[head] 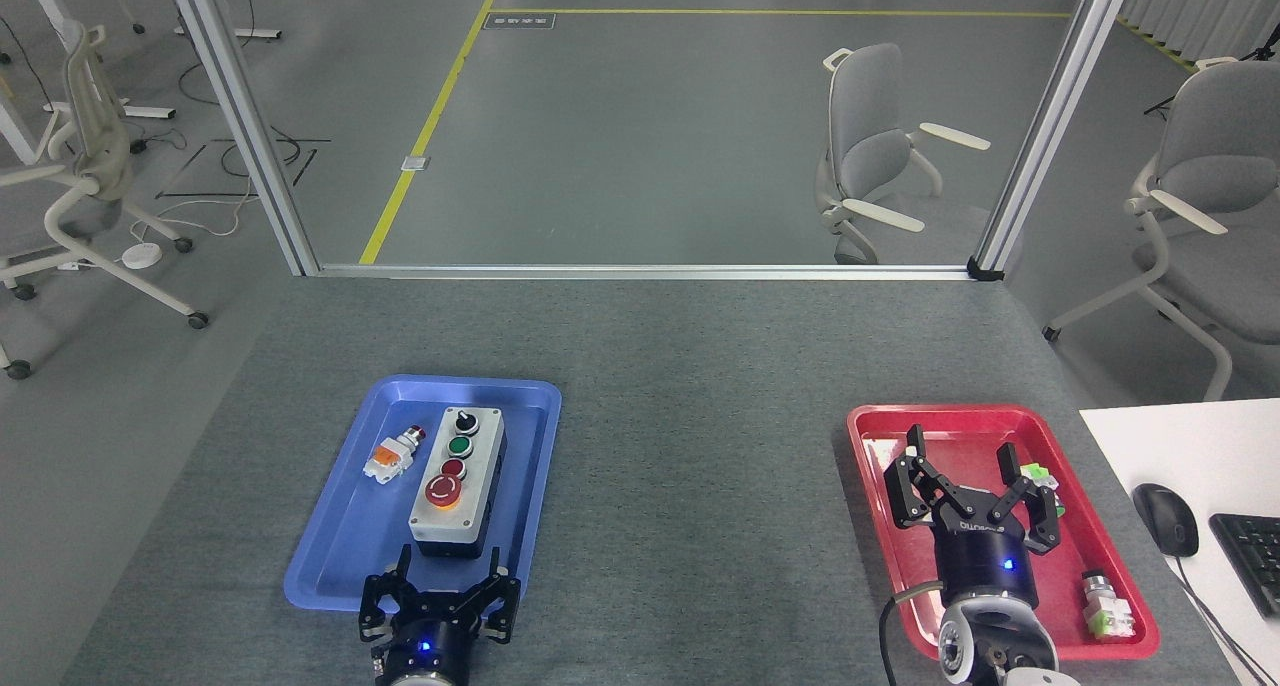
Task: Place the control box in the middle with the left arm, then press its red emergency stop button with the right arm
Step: 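Lower the left gripper and grasp the grey control box's near end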
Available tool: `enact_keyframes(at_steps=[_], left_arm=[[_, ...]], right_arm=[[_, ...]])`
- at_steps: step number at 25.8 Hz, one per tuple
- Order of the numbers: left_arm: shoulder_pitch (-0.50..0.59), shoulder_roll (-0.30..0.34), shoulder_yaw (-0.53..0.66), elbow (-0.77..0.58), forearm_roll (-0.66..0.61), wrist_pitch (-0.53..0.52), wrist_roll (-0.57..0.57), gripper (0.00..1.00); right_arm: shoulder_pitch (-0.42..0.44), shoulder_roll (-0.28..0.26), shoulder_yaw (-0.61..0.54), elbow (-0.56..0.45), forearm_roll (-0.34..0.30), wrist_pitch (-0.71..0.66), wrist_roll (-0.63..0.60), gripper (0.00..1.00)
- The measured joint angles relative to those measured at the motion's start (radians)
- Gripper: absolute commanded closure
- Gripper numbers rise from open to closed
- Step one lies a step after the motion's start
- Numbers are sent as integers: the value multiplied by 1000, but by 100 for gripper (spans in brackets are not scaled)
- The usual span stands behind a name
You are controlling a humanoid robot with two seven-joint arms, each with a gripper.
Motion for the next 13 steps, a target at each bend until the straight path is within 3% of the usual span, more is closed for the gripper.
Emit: enact_keyframes(at_steps=[13], left_arm=[[-105, 10, 13, 143, 31, 7, -5, 1]], right_arm=[[0, 0, -2, 0, 0, 0, 0, 1]])
